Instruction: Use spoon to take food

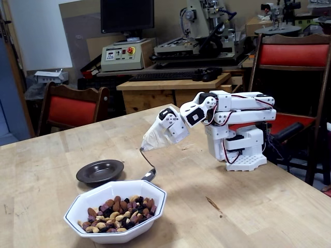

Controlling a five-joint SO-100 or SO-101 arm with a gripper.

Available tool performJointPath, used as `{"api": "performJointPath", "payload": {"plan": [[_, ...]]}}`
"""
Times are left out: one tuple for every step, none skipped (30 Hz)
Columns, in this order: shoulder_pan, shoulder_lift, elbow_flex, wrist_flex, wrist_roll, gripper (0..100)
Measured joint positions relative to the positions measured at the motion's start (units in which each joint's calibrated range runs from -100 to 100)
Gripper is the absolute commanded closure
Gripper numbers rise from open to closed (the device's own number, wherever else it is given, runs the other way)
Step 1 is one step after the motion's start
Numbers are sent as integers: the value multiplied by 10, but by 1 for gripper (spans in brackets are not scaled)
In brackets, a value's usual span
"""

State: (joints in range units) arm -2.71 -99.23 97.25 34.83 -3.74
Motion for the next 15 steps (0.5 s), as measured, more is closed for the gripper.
{"api": "performJointPath", "payload": {"plan": [[0,0,0,0,0,96],[0,0,0,0,0,96],[0,0,0,6,0,96],[0,1,-1,26,0,96],[0,1,-3,46,0,96],[0,1,-3,63,-1,96],[0,1,-4,66,-1,96],[0,1,-4,67,-1,96],[0,1,-4,67,-1,96],[0,1,-4,67,-1,96],[0,1,-4,67,-1,96],[0,1,-4,67,-1,96],[0,1,-4,67,-1,96],[0,1,-4,67,-1,96],[0,1,-4,67,-1,96]]}}
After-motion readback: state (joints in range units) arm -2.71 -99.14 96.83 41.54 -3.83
